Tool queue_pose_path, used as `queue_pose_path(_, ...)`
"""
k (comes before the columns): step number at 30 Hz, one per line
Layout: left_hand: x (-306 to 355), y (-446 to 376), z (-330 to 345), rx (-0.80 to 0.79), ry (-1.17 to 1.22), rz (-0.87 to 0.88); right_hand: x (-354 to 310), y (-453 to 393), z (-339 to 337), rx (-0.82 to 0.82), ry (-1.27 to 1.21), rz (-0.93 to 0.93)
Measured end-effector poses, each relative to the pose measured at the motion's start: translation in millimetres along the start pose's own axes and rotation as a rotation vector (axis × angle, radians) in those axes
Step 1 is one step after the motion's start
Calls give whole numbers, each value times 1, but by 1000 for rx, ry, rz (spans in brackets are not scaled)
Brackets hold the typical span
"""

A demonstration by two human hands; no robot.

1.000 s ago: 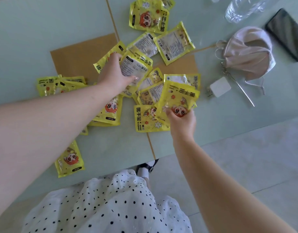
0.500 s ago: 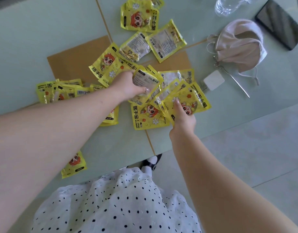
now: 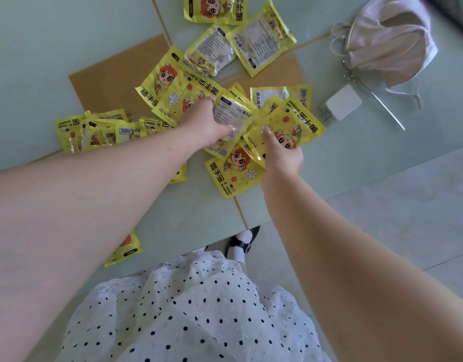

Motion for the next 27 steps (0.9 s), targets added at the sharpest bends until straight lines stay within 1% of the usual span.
queue_pose_path(6, -7, 0, 4, 18, 70, -67, 0, 1, 6, -27, -20, -23)
queue_pose_path(12, -12, 2, 4, 19, 91, -81, -4, 7, 4, -68, -86, -75)
queue_pose_path(14, -14, 4, 3, 21, 110, -83, -4, 6, 0, -82, -93, -66)
queue_pose_path(17, -12, 4, 1, 38, 185, -62, -11, 6, -4, -152, -133, -35)
queue_pose_path(20, -22, 10, -2, 45, 275, -94, -6, 6, -12, -213, -170, -44)
queue_pose_path(22, -33, 15, -6, 82, 316, -129, -3, 7, -17, -217, -182, -51)
queue_pose_path(24, -39, 57, -4, 85, 327, -45, 28, 37, -50, -206, -281, -63)
queue_pose_path(27, -49, 60, -8, 167, 385, -71, 31, 37, -54, -189, -299, -63)
Point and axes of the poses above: each hand's wrist, its own y-axis away from the middle knuckle, its own z-axis out of the palm, x = y × z, the point moved 7 cm from there along -y, towards the middle knuckle, and after that the axes turned 3 degrees about -y, right-handed, at the moved point
